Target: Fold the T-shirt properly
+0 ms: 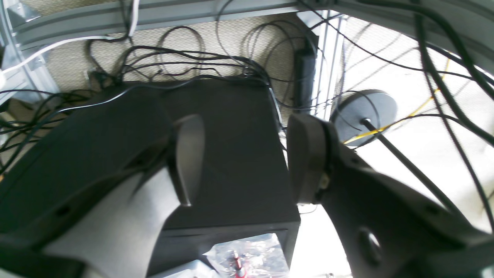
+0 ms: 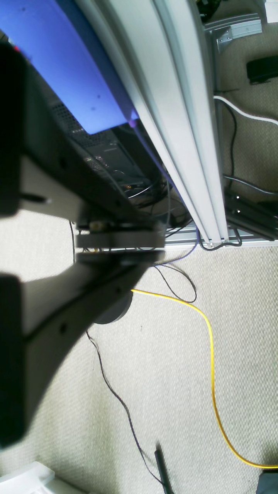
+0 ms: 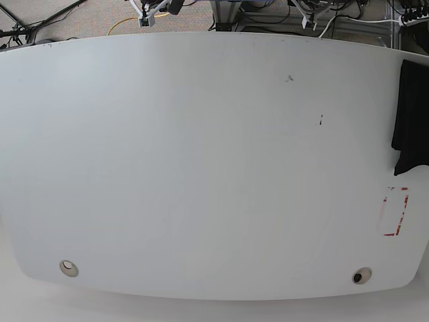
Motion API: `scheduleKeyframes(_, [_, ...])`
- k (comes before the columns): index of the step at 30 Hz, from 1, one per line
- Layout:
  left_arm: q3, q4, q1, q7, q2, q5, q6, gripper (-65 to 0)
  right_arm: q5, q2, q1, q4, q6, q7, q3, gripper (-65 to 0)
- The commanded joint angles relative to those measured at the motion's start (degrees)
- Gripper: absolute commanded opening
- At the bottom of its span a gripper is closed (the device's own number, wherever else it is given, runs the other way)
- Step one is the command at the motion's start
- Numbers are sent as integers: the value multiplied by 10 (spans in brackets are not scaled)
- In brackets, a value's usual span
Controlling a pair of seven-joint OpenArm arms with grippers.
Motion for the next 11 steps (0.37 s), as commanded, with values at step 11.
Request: scheduleKeyframes(11, [-1, 0, 1, -1, 1, -2, 2, -338, 2, 4, -6, 0, 3, 3, 0, -650])
